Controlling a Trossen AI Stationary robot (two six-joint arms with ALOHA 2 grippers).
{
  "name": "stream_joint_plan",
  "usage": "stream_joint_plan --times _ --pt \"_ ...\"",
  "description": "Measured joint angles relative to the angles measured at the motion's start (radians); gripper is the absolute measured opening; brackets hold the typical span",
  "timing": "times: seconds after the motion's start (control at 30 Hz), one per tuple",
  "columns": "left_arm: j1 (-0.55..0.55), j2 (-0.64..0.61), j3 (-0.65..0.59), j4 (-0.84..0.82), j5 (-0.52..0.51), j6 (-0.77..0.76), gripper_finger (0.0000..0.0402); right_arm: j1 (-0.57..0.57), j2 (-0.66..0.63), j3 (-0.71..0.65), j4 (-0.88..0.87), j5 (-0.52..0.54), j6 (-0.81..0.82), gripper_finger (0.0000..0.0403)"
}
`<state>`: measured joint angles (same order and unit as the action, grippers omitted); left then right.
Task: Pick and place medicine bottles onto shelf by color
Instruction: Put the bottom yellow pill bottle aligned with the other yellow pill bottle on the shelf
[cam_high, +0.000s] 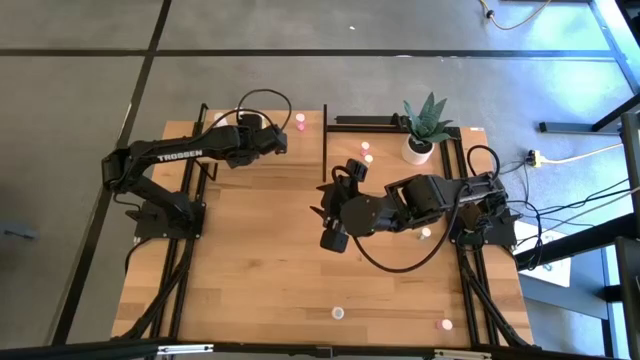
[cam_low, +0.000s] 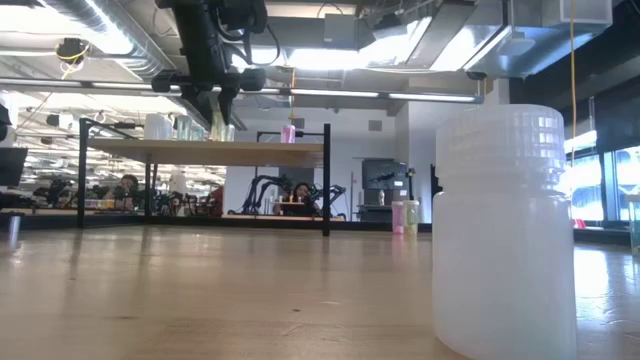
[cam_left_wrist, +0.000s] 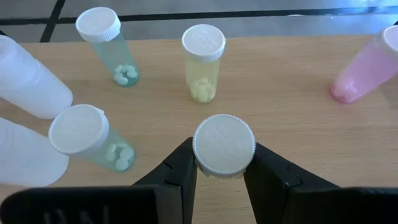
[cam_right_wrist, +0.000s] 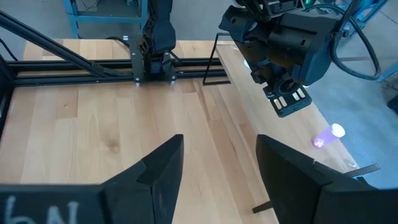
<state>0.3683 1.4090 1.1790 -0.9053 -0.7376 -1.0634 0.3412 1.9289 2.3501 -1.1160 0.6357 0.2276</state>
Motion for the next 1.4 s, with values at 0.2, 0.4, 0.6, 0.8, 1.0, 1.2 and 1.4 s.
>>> stream_joint_plan --times 0.2,0.4,0.6,0.8,1.0,1.2,1.4 --pt "0.0 0.0 0.0 -0.002 0.0 0.0 0.0105 0.0 0.0 0.0 0.001 0.0 0.0 0.0202" --pt "0.0 0.0 0.0 -0.003 -0.004 0.0 0.0105 0.0 0.0 0.0 0.001 0.0 0.0 0.0202" --pt "0.001 0.006 0.0 -0.004 -0.002 0.0 0.0105 0.0 0.0 0.0 0.002 0.0 0.0 0.0202" --pt "0.001 0.017 0.0 -0.006 -0.001 0.0 0.0106 0.0 0.0 0.0 0.002 0.0 0.0 0.0202" --pt "0.001 0.017 0.0 -0.006 -0.001 0.0 0.0106 0.0 0.0 0.0 0.002 0.0 -0.001 0.0202" --pt "0.001 0.017 0.0 -0.006 -0.001 -0.008 0.0106 0.0 0.0 0.0 0.002 0.0 -0.004 0.0202" --pt "0.001 0.017 0.0 -0.006 -0.001 -0.008 0.0113 0.0 0.0 0.0 0.002 0.0 -0.004 0.0202"
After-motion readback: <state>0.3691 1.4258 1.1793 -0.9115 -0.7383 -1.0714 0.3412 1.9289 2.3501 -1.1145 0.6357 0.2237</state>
